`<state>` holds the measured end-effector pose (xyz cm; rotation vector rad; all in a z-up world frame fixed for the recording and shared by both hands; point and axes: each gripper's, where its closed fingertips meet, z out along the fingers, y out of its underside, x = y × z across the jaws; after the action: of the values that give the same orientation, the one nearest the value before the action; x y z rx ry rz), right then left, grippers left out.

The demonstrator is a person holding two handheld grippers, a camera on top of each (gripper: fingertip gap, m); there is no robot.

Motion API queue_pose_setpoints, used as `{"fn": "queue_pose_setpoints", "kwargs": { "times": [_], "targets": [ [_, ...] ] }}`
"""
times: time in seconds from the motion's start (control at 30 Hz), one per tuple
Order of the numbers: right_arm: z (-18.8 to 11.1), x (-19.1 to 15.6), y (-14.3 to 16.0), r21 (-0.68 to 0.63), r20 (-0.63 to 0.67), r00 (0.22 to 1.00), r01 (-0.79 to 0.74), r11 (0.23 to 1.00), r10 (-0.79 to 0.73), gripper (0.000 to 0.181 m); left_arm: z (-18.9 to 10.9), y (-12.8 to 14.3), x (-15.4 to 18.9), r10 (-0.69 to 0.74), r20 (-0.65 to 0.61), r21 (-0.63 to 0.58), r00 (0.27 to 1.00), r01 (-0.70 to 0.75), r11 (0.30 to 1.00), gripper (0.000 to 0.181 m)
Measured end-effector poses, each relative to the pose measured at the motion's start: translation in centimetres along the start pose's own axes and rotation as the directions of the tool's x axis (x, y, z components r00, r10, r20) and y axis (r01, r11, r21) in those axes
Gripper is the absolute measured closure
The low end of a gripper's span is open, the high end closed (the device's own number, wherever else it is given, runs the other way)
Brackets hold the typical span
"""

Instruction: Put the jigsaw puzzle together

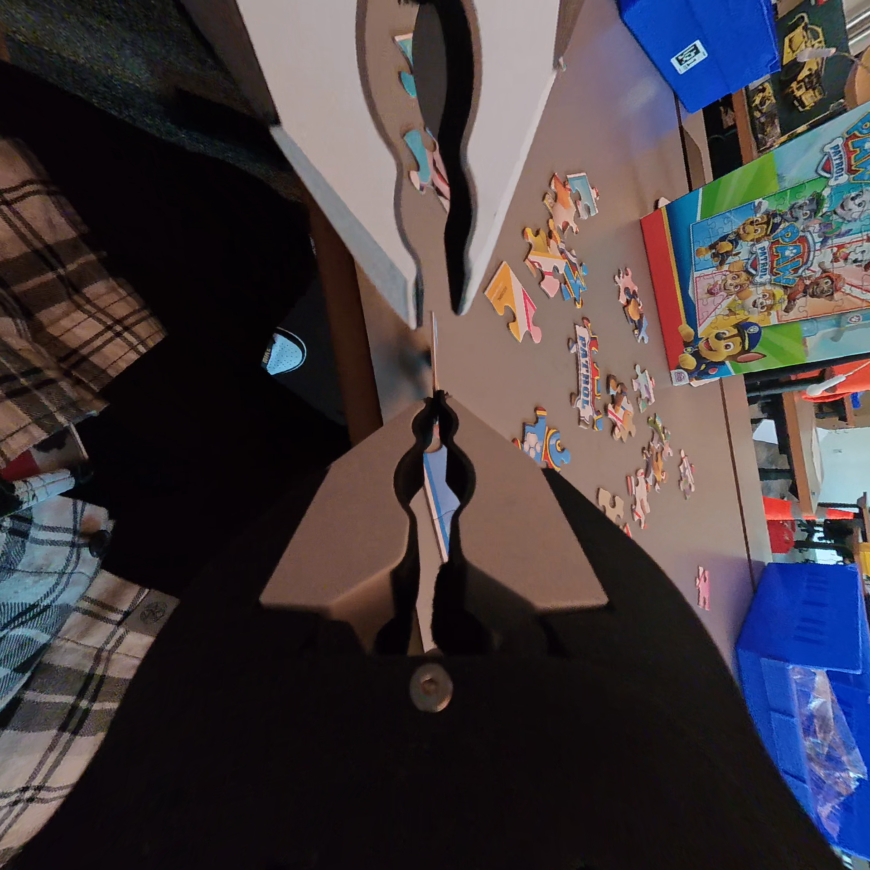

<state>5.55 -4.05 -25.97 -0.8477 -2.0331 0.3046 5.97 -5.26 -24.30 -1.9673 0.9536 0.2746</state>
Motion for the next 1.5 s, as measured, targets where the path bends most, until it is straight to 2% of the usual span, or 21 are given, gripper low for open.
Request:
{"fn": "queue_pose_setpoints", "kwargs": {
  "times": [0.2, 0.43, 0.5, 0.63, 0.93, 1.13, 1.5],
  "targets": [
    [0.1, -0.2, -0.1, 0.002, -0.002, 1.0, -0.001, 1.0, 0.001, 0.181, 0.8, 0.4, 0.2, 0.038, 0.002, -0.039, 0.999, -0.038, 0.999, 0.178],
    [-1.1, 0.4, 1.0, 0.053, 0.136, 0.961, -0.25, 0.967, 0.241, 0.156, 0.6, 0.5, 0.0, 0.143, 0.018, -0.012, 0.99, -0.143, 0.99, 0.18],
    [-1.3, 0.5, 2.1, 0.02, 0.17, 0.939, -0.308, 0.951, 0.3, 0.155, 1.1, 0.7, -0.3, 0.189, 0.03, -0.019, 0.981, -0.189, 0.982, 0.18],
    [-1.5, 0.9, 3.8, -0.016, 0.162, 0.934, -0.321, 0.947, 0.319, 0.157, 1.4, 0.9, -0.4, 0.308, 0.055, -0.036, 0.95, -0.307, 0.951, 0.181],
    [-1.1, 0.5, 3.9, -0.015, 0.198, 0.912, -0.364, 0.931, 0.359, 0.16, 2.3, 1.2, 0.0, 0.445, 0.015, -0.051, 0.895, -0.444, 0.895, 0.179],
    [-1.1, 0.5, 4.0, -0.017, 0.218, 0.902, -0.379, 0.925, 0.373, 0.161, 2.7, 2.2, 0.5, 0.447, -0.052, -0.07, 0.893, -0.45, 0.89, 0.176],
    [-1.0, 0.5, 4.0, -0.016, 0.237, 0.896, -0.384, 0.923, 0.376, 0.162, 2.4, 2.4, 0.4, 0.434, -0.09, -0.075, 0.896, -0.441, 0.894, 0.177]
  ]
}}
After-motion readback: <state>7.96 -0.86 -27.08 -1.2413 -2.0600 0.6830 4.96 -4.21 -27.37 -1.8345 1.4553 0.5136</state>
